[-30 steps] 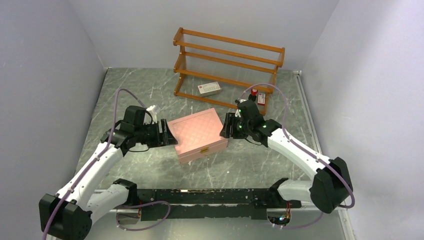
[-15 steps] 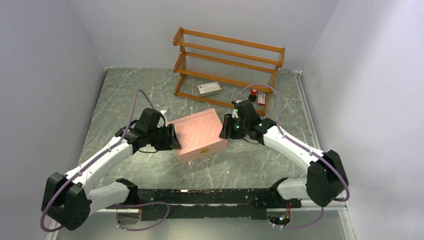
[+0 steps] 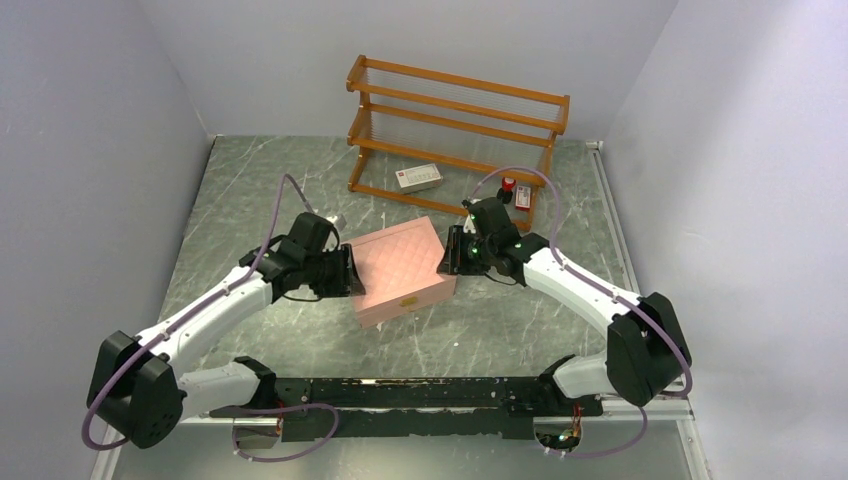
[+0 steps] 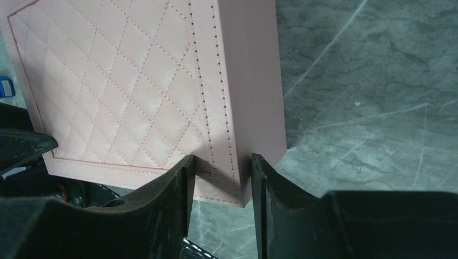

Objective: Organize the mixed jewelry

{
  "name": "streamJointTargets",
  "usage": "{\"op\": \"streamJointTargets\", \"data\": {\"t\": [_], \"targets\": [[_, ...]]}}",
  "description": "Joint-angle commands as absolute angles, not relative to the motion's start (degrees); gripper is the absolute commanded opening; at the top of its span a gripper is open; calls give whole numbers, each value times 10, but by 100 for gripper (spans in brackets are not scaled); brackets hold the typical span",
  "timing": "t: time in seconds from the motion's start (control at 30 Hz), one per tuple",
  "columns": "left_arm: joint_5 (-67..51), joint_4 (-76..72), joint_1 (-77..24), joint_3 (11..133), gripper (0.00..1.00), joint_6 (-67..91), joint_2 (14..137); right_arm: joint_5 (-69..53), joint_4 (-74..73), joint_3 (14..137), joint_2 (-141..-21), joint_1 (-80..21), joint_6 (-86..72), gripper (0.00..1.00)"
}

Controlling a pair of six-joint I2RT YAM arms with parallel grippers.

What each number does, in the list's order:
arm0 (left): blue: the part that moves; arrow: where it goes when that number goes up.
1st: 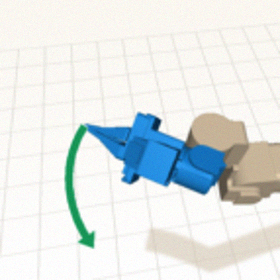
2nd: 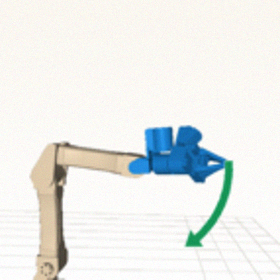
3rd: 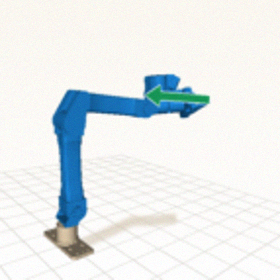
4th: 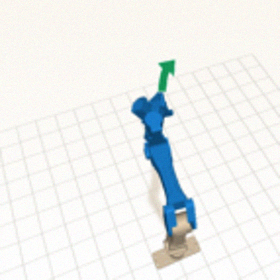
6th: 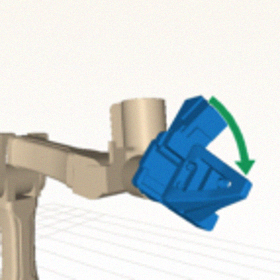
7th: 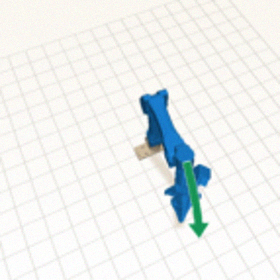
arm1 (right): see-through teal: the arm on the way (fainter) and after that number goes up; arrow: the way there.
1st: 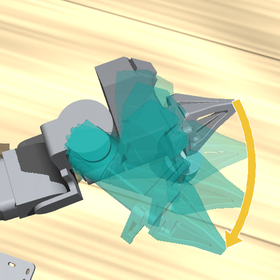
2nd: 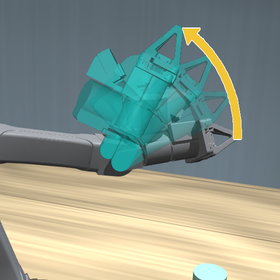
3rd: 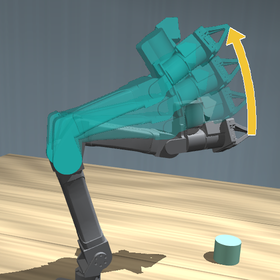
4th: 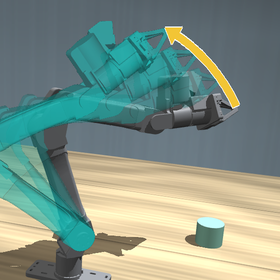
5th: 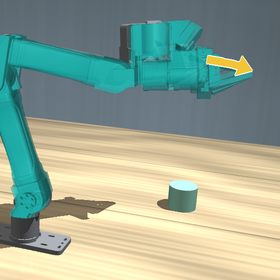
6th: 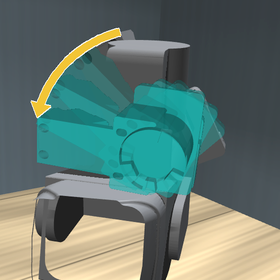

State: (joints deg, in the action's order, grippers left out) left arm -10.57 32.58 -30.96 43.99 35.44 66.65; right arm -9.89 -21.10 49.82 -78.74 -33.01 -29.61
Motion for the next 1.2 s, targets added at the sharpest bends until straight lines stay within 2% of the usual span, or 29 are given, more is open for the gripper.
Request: {"op": "streamJointTargets", "data": {"t": [0.0, 0.17, 0.3, 0.37, 0.4, 0.43, 0.47, 0.5, 0.67, 0.77, 0.97, 1.17], "targets": [[-1, 357, -317, 422, 44, 336, 698, -75, -235, 457, -859, -345, -294, 37], [-1, 346, -317, 464, 45, 334, 627, -59, -226, 485, -781, -345, -286, 40], [43, 354, -316, 504, 49, 335, 563, -9, -232, 499, -702, -345, -289, 45], [65, 364, -316, 523, 52, 332, 530, 31, -247, 504, -658, -344, -289, 57], [76, 371, -316, 532, 58, 327, 512, 49, -253, 506, -635, -344, -290, 64], [87, 376, -316, 540, 63, 321, 495, 71, -263, 510, -600, -344, -294, 83], [101, 383, -316, 550, 67, 318, 478, 93, -277, 514, -573, -344, -296, 94], [117, 394, -316, 558, 70, 318, 462, 114, -290, 520, -550, -344, -296, 99], [177, 437, -316, 593, 83, 317, 385, 232, -345, 540, -439, -344, -302, 100], [201, 452, -316, 616, 94, 298, 352, 263, -368, 565, -392, -344, -313, 100], [275, 515, -316, 708, 97, 270, 343, 302, -398, 627, -345, -344, -314, 100], [296, 533, -316, 753, 98, 242, 331, 300, -409, 673, -329, -344, -306, 100]]}}
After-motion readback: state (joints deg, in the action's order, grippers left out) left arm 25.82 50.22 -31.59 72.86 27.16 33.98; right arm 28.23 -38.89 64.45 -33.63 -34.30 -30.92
